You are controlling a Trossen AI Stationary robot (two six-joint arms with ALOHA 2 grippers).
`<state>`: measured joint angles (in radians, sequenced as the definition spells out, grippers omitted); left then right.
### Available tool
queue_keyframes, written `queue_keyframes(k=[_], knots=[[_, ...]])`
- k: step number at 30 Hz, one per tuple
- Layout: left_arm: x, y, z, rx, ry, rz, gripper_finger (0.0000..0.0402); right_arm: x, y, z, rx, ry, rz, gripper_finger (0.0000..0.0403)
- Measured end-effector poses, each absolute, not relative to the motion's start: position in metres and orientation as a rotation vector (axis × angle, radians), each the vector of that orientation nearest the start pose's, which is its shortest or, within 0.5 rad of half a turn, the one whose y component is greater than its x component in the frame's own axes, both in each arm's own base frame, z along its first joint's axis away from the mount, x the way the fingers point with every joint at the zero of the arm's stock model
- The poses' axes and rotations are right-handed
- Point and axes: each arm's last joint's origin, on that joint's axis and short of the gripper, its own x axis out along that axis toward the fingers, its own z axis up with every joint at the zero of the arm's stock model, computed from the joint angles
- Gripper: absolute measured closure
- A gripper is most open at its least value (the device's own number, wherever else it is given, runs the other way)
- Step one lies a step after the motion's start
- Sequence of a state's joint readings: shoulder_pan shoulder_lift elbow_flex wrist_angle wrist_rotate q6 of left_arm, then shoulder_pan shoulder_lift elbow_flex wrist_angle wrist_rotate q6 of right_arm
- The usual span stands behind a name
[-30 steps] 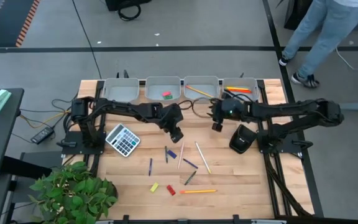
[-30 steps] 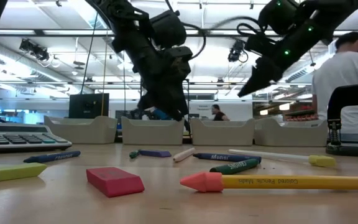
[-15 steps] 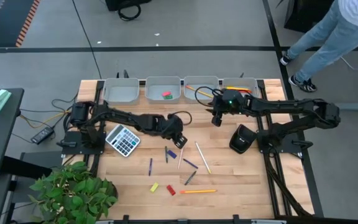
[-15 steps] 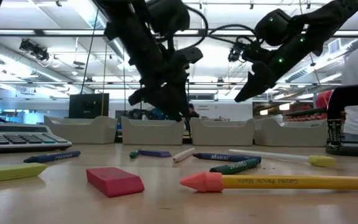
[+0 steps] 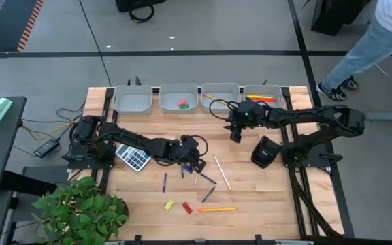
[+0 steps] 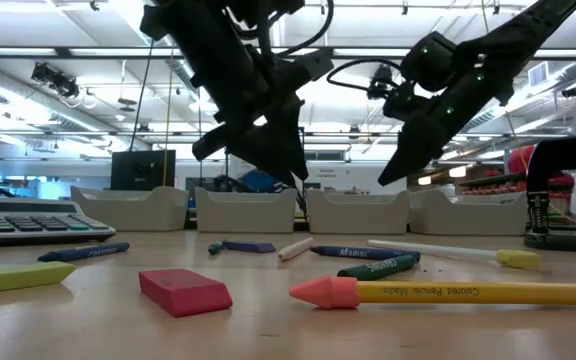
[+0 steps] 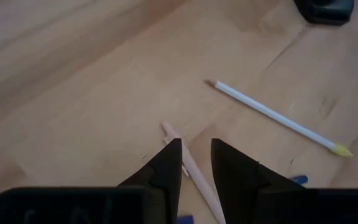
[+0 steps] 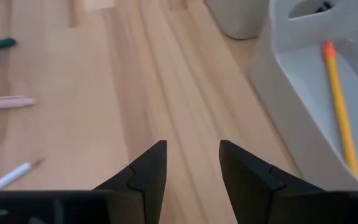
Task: Sort crayons/erasers/pens/pencils in bins
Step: Put the pink pen into the gray bin
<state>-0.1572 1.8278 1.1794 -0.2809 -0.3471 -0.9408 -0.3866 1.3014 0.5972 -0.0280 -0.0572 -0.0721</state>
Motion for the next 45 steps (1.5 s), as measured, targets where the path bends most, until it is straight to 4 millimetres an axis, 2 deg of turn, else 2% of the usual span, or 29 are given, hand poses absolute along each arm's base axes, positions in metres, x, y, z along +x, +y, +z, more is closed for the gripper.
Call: queue_keyframes(k=[3,8,11,18,24,31,34,45], knots=[[0.376,-0.048,0.188,-0.627,0.749,0.569,0.0309,0.231,-0.085,0.183,0.092,0.711,-0.240,0.0247],[0.396,-0.051,0.205,-0.532,0.774,0.537,0.0323,0.233,-0.071,0.191,0.075,0.677,-0.166,0.0247],[0.407,-0.053,0.209,-0.508,0.836,0.561,0.0333,0.232,-0.065,0.196,0.081,0.665,-0.149,0.0247],[0.416,-0.055,0.196,-0.517,1.008,0.692,0.0347,0.220,-0.056,0.201,0.110,0.712,-0.136,0.0247],[0.425,-0.061,0.194,-0.578,0.975,0.647,0.0336,0.208,-0.056,0.201,0.123,0.787,-0.162,0.0247],[0.431,-0.070,0.167,-0.596,1.024,0.640,0.0333,0.206,-0.057,0.205,0.104,0.771,-0.171,0.0247],[0.430,-0.068,0.158,-0.611,1.069,0.658,0.0333,0.207,-0.057,0.205,0.089,0.766,-0.166,0.0247],[0.430,-0.065,0.157,-0.617,1.075,0.673,0.0333,0.207,-0.057,0.205,0.059,0.768,-0.154,0.0247]])
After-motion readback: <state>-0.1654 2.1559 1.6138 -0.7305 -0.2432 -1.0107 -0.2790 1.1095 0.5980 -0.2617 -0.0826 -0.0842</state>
